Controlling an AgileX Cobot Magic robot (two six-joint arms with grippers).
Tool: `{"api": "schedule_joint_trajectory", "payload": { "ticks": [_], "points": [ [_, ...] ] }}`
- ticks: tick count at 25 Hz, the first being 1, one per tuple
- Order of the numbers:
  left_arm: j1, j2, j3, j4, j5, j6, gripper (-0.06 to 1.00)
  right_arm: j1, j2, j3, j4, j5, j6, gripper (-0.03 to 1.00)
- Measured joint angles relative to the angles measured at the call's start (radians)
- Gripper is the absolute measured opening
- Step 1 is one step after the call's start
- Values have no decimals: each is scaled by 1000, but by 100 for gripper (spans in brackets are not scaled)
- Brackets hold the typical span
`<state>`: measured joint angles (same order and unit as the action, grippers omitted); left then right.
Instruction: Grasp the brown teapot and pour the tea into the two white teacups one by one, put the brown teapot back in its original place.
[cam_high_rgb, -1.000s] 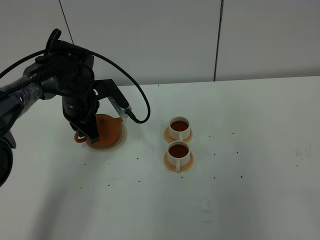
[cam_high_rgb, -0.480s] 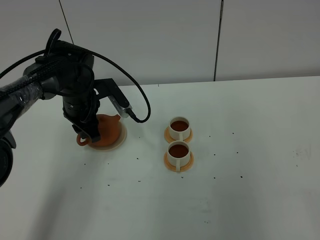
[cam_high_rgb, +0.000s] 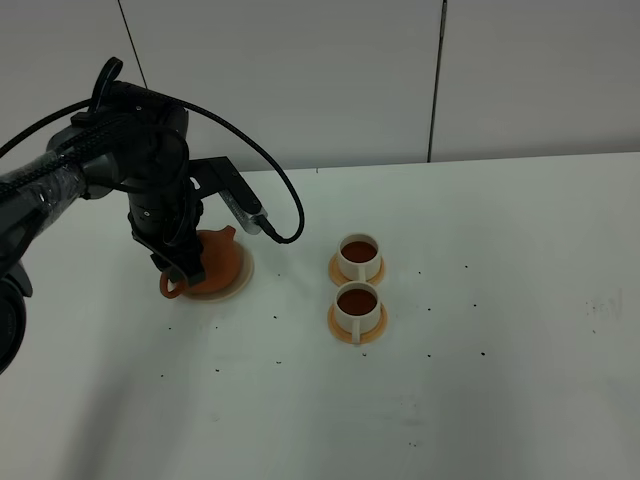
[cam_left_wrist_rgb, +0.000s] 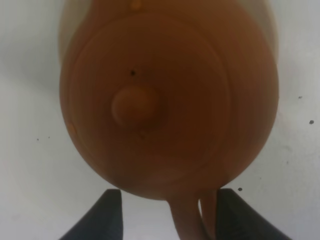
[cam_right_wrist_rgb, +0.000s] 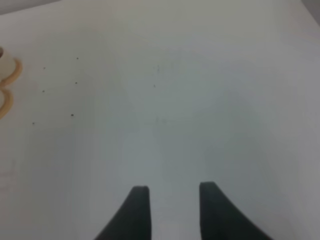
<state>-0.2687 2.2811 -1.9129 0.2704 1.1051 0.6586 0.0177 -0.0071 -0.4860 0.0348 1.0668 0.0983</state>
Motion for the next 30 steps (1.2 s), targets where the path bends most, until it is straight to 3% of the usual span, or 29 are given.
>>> {"api": "schedule_joint_trajectory", "payload": {
  "ticks": [30],
  "points": [
    [0, -11, -7, -83, 7, 0, 49, 0, 0, 0, 0, 0, 0, 24]
  ]
}}
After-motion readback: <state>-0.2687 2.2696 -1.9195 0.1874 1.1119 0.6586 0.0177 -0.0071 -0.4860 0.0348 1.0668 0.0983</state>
